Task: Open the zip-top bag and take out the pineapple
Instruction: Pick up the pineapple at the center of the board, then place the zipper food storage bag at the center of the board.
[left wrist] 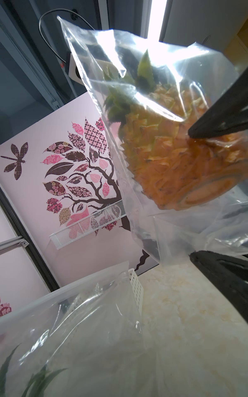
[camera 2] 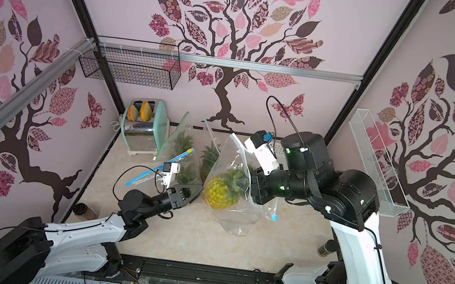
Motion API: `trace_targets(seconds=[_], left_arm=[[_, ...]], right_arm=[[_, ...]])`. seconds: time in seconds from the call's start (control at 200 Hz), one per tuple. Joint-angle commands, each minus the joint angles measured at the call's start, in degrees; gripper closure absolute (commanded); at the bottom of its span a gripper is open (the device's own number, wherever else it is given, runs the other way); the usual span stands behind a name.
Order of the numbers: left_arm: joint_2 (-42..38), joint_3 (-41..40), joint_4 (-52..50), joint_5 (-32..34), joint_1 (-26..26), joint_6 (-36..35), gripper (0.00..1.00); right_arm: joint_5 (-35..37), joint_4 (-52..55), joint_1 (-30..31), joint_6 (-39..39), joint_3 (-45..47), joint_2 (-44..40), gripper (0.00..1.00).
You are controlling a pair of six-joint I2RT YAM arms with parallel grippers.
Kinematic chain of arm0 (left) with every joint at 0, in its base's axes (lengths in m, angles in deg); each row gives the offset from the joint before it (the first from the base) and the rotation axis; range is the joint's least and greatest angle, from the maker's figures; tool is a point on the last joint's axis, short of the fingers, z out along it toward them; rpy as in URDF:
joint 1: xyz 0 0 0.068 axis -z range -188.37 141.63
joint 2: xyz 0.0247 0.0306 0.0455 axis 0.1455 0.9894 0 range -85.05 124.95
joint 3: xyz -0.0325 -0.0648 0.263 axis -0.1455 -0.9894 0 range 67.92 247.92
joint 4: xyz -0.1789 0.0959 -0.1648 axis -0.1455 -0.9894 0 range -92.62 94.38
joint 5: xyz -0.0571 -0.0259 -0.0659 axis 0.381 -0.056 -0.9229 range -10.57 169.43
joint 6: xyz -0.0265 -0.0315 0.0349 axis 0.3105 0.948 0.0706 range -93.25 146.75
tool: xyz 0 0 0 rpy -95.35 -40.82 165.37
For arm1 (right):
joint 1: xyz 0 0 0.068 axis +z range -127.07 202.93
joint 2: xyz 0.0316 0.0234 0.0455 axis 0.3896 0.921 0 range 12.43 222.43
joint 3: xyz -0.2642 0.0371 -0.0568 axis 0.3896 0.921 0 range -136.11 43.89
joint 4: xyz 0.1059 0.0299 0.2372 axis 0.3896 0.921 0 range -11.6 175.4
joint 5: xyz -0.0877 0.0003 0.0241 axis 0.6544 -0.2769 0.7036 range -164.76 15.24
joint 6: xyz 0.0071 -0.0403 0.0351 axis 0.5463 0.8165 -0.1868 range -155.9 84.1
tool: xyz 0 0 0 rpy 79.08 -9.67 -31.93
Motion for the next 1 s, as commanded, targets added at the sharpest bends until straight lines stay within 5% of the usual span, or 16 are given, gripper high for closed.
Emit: trace_targets(seconds=[0.0,0.23,0.465,0.595,0.785,0.995], left_arm=[[1.0,2.0,2.7,-2.0,0.2,0.9,0.32],[0.3,4.1,0.8,-4.4,0.2,1.0,1.00],[-4.5,5.2,-8.5,-4.0,0.2,-2.8,1.00],[-10.6,8.4,-31.6,0.5,0.2,-11.1,1.00],[-18.7,11.5,-65.4,17.3,0.2,-18.9,1.00],[-15.4,16.7,-88.5,27.0,1.0,-24.4,1.00]], right_arm=[[-3.3,-8.0,0.0,0.3,-1.5,-1.3,1.00],[-1.4,-10.7,0.0,0.2,0.4,-1.6,1.00],[0.0,-11.7,0.0,0.2,3.2,-2.5,1.00],[1.9,-10.1,0.0,0.2,1.8,-2.0,1.00],[4.3,-7.5,0.0,0.1,1.0,-0.6,1.00],[4.0,-6.4,0.0,0.3,-3.9,1.6,1.00]])
